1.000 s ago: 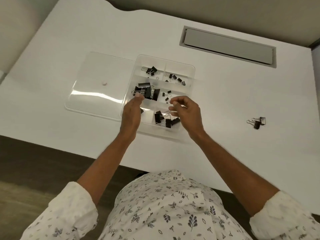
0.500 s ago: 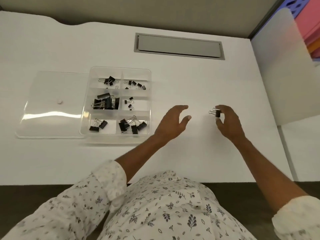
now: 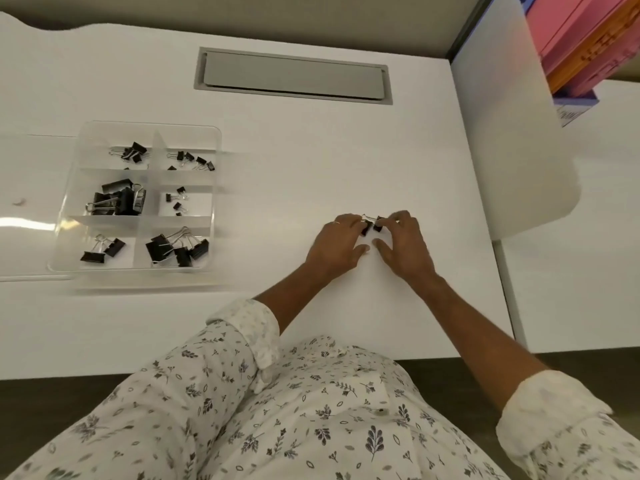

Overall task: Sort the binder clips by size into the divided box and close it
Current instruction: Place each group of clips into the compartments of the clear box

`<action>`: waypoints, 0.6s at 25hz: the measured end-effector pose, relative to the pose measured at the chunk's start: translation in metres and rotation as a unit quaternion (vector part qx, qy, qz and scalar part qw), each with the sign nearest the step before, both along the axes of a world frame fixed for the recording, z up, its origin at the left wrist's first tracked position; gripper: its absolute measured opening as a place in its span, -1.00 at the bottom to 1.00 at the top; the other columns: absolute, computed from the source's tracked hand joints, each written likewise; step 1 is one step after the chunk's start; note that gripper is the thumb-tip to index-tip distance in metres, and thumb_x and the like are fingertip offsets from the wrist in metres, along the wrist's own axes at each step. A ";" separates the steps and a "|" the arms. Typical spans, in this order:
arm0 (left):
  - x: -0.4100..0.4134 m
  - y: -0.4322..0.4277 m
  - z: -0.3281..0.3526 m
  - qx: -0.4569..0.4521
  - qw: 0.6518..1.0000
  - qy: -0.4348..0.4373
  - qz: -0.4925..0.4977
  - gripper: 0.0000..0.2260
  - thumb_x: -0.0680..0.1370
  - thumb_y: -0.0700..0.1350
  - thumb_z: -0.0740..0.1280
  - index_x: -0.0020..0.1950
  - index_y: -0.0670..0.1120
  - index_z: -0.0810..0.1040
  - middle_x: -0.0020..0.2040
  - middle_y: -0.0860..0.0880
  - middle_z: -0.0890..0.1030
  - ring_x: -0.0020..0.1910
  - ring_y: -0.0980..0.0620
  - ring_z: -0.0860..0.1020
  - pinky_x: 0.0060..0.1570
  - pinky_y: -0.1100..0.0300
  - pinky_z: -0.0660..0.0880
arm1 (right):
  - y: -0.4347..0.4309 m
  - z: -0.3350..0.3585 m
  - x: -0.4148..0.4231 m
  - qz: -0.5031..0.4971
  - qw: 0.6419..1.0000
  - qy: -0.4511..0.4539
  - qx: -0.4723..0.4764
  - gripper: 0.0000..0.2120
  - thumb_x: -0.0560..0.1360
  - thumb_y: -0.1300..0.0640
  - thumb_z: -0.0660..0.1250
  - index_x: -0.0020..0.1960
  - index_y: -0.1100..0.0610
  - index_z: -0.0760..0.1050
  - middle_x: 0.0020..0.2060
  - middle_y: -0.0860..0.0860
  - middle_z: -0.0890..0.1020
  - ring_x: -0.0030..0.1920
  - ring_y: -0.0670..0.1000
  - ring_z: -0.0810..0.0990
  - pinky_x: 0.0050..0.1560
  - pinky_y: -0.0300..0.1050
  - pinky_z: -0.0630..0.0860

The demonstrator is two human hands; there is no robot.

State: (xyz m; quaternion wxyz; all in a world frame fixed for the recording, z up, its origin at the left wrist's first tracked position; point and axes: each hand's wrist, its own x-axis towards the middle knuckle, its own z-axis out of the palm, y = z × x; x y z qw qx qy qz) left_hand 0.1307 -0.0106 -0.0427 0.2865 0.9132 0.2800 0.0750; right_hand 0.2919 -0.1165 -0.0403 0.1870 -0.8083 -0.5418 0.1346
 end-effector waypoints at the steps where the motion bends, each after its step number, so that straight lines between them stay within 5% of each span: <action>1: 0.003 0.000 -0.002 0.014 1.000 -0.002 0.010 -0.61 0.55 0.03 0.41 0.29 -0.15 0.55 0.29 -0.11 0.57 0.31 -0.13 0.49 0.17 -0.02 0.52 | 0.000 -0.001 0.000 0.002 1.000 0.011 0.010 -0.71 0.52 0.16 0.42 0.23 0.13 0.54 0.27 0.08 0.47 0.18 0.08 0.44 0.14 -0.11 0.42; 5: 0.015 0.000 -0.001 0.030 0.999 -0.013 0.039 -0.79 0.57 0.01 0.40 0.08 -0.11 0.58 0.05 -0.05 0.61 0.11 -0.08 0.52 -0.09 0.08 0.49 | 0.002 -0.001 -0.003 0.016 0.998 0.051 0.028 -0.89 0.54 0.20 0.36 0.06 0.10 0.51 0.05 -0.01 0.57 0.07 0.07 0.53 0.06 -0.16 0.42; 9: 0.009 -0.006 0.006 -0.028 0.996 -0.033 0.080 -0.73 0.57 -0.04 0.38 0.24 -0.06 0.49 0.06 0.01 0.62 0.16 -0.03 0.49 -0.09 0.13 0.48 | 0.001 0.002 -0.007 -0.033 0.995 0.080 0.052 -0.85 0.51 0.14 0.40 0.06 0.08 0.52 -0.04 -0.06 0.62 -0.01 -0.02 0.57 0.01 -0.15 0.50; 11: 0.000 -0.007 0.010 -0.071 0.989 -0.052 0.119 -0.66 0.57 -0.04 0.36 0.33 -0.02 0.45 0.11 0.02 0.61 0.19 0.01 0.48 -0.01 0.08 0.51 | 0.005 0.006 -0.013 -0.111 0.977 0.167 0.073 -0.80 0.48 0.13 0.44 0.09 0.08 0.54 -0.04 -0.08 0.66 -0.04 -0.08 0.62 0.00 -0.23 0.54; 13: -0.010 -0.003 0.012 -0.077 0.984 -0.082 0.141 -0.66 0.57 -0.07 0.34 0.34 0.02 0.46 0.19 0.05 0.57 0.16 0.04 0.52 0.06 0.07 0.53 | 0.014 0.014 -0.018 -0.223 0.911 0.336 0.088 -0.81 0.49 0.16 0.45 0.10 0.10 0.58 -0.03 -0.06 0.68 -0.03 -0.07 0.67 0.07 -0.23 0.59; 15: -0.022 0.003 0.014 -0.085 0.974 -0.128 0.163 -0.69 0.56 -0.18 0.30 0.30 0.01 0.51 0.23 0.08 0.55 0.11 0.13 0.56 0.09 0.19 0.53 | 0.022 0.022 -0.025 -0.293 0.768 0.560 0.108 -0.87 0.54 0.24 0.40 0.09 0.19 0.61 -0.03 0.03 0.67 0.00 0.05 0.67 0.18 -0.11 0.62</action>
